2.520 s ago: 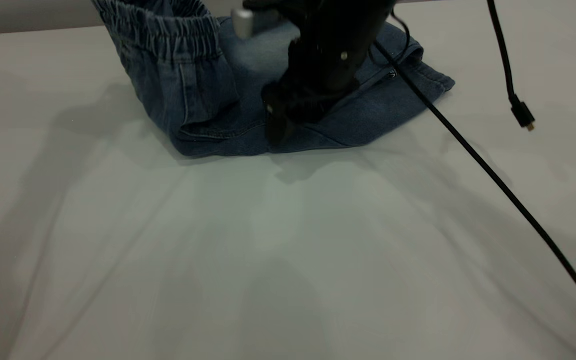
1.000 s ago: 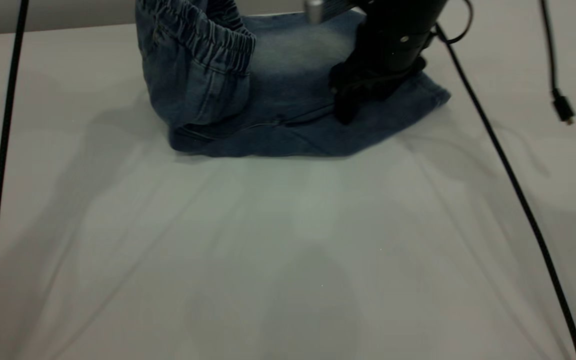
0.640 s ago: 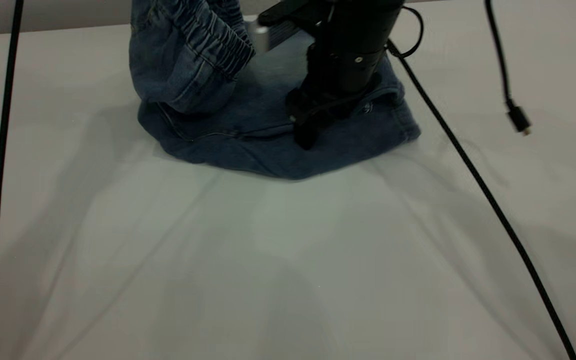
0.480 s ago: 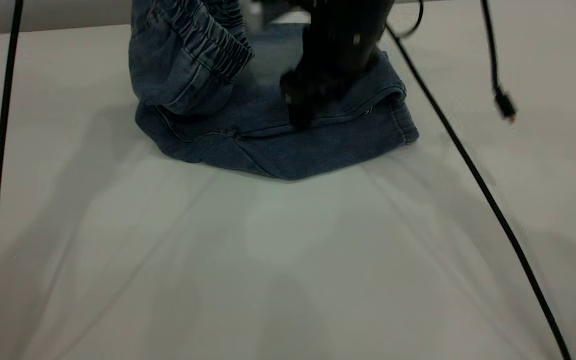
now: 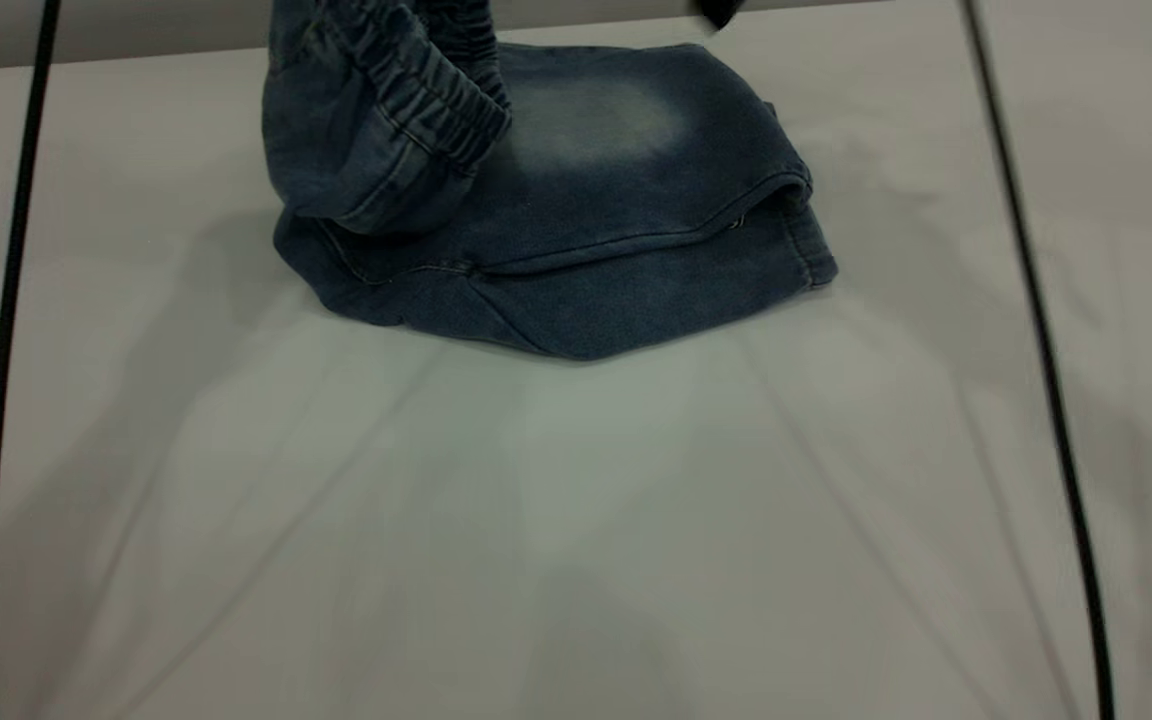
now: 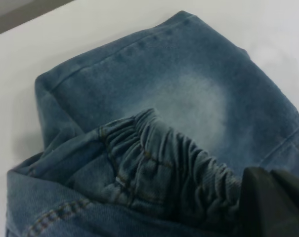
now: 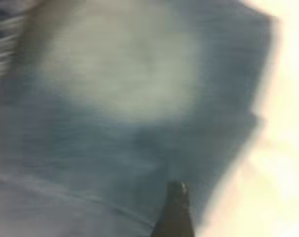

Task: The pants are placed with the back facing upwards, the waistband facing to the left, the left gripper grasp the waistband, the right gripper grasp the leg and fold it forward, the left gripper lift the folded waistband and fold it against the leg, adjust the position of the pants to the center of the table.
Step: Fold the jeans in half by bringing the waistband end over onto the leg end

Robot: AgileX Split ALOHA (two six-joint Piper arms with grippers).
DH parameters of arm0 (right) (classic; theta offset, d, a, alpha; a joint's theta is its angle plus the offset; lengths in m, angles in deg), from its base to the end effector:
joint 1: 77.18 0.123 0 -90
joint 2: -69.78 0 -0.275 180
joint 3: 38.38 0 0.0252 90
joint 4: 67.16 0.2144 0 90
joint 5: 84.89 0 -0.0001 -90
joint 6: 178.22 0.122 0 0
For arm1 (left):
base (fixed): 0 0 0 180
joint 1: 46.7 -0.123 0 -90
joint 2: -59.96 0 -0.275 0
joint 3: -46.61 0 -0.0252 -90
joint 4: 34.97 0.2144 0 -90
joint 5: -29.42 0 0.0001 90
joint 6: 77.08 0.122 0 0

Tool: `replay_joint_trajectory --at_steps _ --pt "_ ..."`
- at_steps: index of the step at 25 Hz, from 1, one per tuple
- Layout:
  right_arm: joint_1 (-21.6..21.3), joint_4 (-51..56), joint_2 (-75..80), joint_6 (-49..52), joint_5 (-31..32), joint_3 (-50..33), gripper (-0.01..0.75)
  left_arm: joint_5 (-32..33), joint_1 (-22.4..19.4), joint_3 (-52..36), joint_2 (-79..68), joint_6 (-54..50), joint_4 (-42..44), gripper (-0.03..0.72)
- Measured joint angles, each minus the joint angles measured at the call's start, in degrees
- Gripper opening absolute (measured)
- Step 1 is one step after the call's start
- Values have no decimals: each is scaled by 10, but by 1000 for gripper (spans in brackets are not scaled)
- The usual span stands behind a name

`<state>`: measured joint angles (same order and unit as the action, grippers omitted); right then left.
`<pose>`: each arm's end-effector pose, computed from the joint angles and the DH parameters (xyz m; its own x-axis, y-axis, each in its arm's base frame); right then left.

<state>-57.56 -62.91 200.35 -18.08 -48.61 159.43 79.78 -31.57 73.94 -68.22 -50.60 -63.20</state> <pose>0.4212 0.1558 0.1677 -0.6732 -0.5400 -0.5051 -0.5705 0.8139 -0.1098 0.4190 -0.1594 0.2276 -0.7512 0.3303 -0.5715 0.5351 0.8116 -0.2343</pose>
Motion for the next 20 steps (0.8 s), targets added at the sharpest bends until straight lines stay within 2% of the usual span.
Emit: replay_joint_trajectory --at_steps 7,11,20 --pt "-109 1 -37 19 24 0 533 -32 47 0 -28 2 -3 26" --pt "-153 2 -46 29 36 0 533 -59 76 1 -52 2 -5 26" --pt "-163 1 -46 30 32 0 533 -94 125 57 -105 2 -30 26"
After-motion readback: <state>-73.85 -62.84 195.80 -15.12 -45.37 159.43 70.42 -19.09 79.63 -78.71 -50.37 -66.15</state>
